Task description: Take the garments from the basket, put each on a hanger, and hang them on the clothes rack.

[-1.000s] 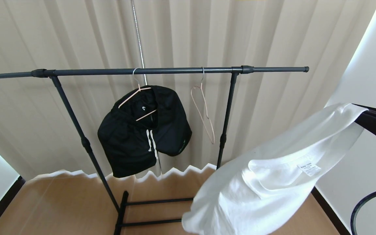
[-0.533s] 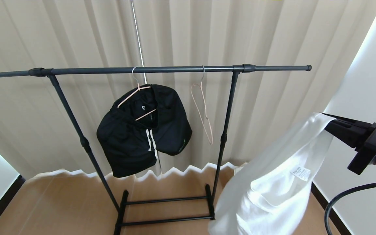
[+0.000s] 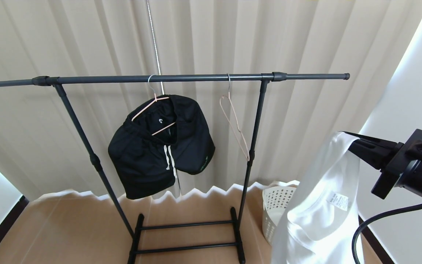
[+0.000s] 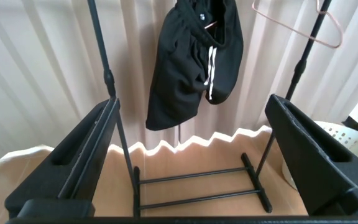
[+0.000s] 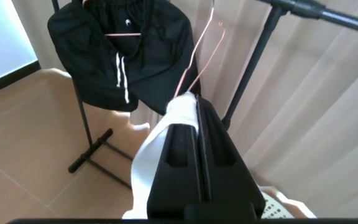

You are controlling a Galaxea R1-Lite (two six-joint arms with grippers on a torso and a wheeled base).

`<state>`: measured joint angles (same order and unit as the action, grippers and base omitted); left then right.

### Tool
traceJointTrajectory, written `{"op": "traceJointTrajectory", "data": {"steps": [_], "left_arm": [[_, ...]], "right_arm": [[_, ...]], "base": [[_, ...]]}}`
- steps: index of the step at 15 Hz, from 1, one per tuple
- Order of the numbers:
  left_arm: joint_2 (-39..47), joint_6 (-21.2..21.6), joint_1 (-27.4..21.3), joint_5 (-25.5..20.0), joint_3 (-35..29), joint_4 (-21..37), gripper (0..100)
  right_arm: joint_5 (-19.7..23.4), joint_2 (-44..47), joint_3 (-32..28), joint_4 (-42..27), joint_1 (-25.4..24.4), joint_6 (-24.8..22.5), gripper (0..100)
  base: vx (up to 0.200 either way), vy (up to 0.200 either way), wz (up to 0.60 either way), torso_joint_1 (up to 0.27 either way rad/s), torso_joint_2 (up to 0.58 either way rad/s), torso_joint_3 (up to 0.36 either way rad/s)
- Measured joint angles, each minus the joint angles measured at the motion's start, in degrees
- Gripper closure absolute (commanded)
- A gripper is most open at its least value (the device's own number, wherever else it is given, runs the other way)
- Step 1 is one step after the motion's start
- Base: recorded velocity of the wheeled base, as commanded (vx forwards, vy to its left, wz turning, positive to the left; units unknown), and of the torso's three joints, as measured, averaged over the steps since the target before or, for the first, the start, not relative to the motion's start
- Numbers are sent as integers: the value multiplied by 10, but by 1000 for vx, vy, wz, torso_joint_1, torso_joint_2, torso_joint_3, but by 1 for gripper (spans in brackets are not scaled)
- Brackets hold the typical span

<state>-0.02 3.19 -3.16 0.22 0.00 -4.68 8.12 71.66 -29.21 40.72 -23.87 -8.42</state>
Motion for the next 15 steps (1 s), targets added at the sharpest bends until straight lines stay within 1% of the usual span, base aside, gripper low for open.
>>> {"op": "traceJointTrajectory", "data": {"steps": [2, 4, 7, 8, 9, 11, 12, 13, 15], "left_arm": [[17, 5, -7, -6, 0, 0, 0], [78, -2, -20, -33, -12, -1, 0], [227, -55, -40, -86, -84, -3, 0], [277, -74, -54, -96, -111, -3, 0], [329, -94, -74, -102, -138, -3, 0], [430, -132, -136, -110, -195, -3, 0], [470, -143, -165, -112, -220, -3, 0], [515, -150, -194, -113, -246, -3, 0], [597, -162, -249, -113, -295, -3, 0]], "right_arm": [[-8, -8, -4, -1, -1, -22, 100], [-2, -10, -18, -2, -1, -25, 100], [7, 33, -73, 1, -15, -23, 100], [7, 52, -85, 2, -22, -21, 100], [7, 70, -93, 10, -35, -14, 100], [-7, 102, -100, 46, -60, 6, 100], [-13, 112, -101, 53, -65, 7, 100], [-29, 119, -103, 56, -67, 8, 100], [-34, 125, -106, 59, -69, 8, 100]], "base": [[0, 0, 0, 0, 0, 0], [0, 0, 0, 0, 0, 0], [0, 0, 0, 0, 0, 0], [0, 0, 0, 0, 0, 0], [0, 0, 0, 0, 0, 0], [0, 0, 0, 0, 0, 0], [0, 0, 0, 0, 0, 0], [0, 0, 0, 0, 0, 0], [0, 0, 0, 0, 0, 0]]}}
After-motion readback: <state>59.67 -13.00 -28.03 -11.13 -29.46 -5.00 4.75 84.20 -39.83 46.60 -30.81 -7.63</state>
